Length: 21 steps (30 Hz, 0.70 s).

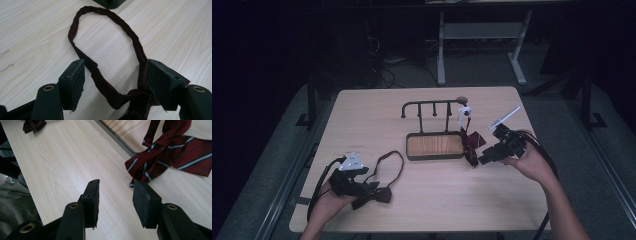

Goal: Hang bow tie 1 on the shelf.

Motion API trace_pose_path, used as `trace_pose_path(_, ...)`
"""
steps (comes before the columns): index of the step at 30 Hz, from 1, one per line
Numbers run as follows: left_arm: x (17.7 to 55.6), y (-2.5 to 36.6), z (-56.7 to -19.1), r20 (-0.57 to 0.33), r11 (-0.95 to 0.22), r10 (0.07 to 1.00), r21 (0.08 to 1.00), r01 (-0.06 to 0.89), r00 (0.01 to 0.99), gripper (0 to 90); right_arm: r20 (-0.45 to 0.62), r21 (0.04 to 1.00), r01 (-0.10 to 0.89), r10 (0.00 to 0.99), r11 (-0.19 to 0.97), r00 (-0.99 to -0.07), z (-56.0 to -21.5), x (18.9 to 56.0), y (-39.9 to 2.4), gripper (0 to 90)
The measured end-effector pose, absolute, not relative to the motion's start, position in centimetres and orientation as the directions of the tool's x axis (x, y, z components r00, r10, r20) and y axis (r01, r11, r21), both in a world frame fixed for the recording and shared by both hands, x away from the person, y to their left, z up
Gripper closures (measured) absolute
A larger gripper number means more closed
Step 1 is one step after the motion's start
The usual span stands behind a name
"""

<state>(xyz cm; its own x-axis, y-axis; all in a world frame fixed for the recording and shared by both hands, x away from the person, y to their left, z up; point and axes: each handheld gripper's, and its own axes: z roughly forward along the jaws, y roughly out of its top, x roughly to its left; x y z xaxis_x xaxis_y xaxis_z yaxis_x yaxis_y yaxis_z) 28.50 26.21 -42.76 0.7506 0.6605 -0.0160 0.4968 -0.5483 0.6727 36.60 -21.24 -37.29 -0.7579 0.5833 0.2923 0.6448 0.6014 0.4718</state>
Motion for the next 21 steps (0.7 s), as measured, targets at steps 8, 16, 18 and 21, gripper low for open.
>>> trace_pose_path(8,28.6,26.2,-42.7,-0.016,-0.549,0.661,0.672,0.498,0.75,32.7,0.293,0.464,0.646,0.583,0.605,-0.757,-37.9,35.9,-21.5,55.6)
trace_pose_path(16,28.8,26.1,-42.8,-0.017,-0.557,0.658,0.663,0.501,0.753,32.7,0.313,0.472,0.651,0.577,0.594,-0.754,-38.8,34.9,-22.0,53.8)
trace_pose_path(18,28.9,26.1,-42.8,-0.014,-0.561,0.655,0.661,0.498,0.756,32.7,0.318,0.473,0.654,0.578,0.591,-0.752,-39.1,34.7,-22.2,53.6)
trace_pose_path(21,29.0,26.0,-42.8,-0.015,-0.56,0.656,0.661,0.5,0.754,32.7,0.321,0.47,0.658,0.581,0.588,-0.748,-39.4,34.5,-22.4,53.2)
